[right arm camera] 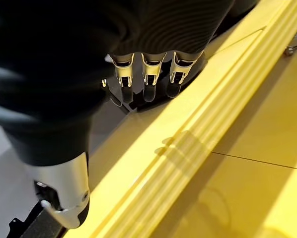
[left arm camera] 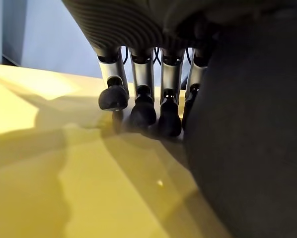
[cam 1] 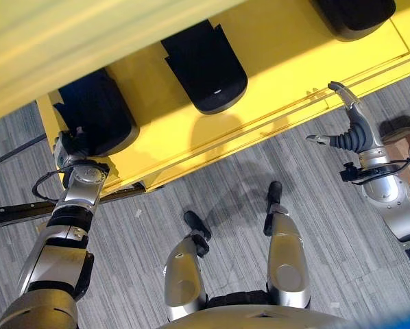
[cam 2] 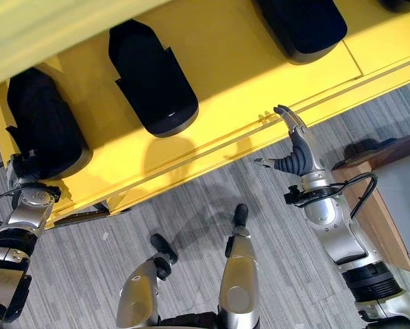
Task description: Move parts from the plastic box to the shelf.
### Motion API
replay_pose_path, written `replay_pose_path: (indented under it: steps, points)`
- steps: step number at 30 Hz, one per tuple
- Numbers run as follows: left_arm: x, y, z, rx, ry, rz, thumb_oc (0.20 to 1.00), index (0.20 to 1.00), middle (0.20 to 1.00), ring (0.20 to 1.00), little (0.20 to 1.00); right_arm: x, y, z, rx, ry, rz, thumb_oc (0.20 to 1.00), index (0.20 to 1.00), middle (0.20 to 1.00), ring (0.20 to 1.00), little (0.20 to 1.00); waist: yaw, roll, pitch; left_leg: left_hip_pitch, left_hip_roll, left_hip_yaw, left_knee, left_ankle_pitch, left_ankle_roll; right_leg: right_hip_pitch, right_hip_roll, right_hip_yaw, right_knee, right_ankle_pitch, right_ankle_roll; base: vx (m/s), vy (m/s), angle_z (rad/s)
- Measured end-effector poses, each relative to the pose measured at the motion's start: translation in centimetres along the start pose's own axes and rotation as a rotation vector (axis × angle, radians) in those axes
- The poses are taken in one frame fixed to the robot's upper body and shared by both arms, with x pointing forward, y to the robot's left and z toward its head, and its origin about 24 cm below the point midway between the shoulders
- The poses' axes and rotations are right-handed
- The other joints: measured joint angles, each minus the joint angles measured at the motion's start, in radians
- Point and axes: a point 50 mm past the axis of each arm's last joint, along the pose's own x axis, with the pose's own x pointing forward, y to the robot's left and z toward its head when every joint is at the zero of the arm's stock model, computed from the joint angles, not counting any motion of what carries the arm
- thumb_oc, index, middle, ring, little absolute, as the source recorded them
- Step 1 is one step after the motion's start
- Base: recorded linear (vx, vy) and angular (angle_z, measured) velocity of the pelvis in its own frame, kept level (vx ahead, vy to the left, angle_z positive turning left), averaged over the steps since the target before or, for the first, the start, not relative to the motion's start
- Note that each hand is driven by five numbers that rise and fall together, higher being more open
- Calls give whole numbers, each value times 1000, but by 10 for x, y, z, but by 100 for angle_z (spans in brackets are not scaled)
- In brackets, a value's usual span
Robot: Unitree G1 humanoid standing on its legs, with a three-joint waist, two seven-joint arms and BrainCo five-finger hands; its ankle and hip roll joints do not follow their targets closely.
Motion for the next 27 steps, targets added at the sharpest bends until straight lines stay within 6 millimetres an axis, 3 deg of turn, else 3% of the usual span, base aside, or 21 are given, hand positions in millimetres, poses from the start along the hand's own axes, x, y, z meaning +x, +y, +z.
replay_pose_path:
  steps: [13,27]
  points:
    - [-5,1,-20,31,47,8,200,200,200,200,200,2,-10,1,-41,-1,3,1000,1000,1000,1000,1000,4,12,4,2,-7,-2,2,-1,2,-1,-8,2,8,-1,0,33,12,1]
    - [-3,3,-13,241,-80,6,200,200,200,200,200,-2,-15,-2,-77,-4,50,1000,1000,1000,1000,1000,-7,12,4,3,-18,3,6,-2,4,-15,-19,18,27,-2,2,25,42,0]
